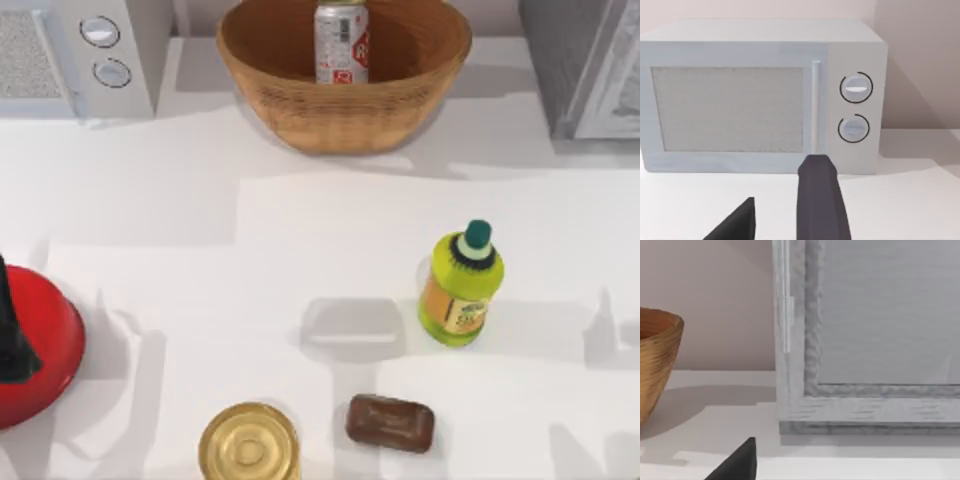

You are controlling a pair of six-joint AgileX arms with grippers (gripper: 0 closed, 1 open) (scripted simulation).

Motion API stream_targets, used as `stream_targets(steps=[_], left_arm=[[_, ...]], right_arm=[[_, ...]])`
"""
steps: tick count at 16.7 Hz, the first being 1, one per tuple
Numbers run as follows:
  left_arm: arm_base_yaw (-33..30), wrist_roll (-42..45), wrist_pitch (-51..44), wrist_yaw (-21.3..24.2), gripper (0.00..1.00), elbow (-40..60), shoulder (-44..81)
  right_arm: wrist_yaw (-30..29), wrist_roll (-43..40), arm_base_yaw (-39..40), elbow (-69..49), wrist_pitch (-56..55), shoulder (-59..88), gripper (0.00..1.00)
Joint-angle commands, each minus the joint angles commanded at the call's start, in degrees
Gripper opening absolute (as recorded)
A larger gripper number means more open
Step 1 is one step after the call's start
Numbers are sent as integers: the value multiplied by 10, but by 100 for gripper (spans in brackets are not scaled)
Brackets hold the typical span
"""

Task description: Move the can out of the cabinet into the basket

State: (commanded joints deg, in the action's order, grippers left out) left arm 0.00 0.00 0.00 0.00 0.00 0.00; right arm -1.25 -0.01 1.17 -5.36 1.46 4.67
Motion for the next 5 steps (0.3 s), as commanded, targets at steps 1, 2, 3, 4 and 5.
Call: stream_targets(steps=[1, 2, 3, 4, 5], left_arm=[[0, 0, 0, 0, 100, 0, 0], [0, 0, 0, 0, 100, 0, 0], [0, 0, 0, 0, 100, 0, 0], [0, 0, 0, 0, 100, 0, 0], [0, 0, 0, 0, 100, 0, 0]], right_arm=[[5, 0, -5, 23, -6, -19, 100], [9, 0, -8, 39, -10, -34, 100], [11, 0, -11, 49, -13, -43, 100], [12, 0, -12, 54, -15, -47, 100], [12, 0, -12, 54, -15, -47, 100]])
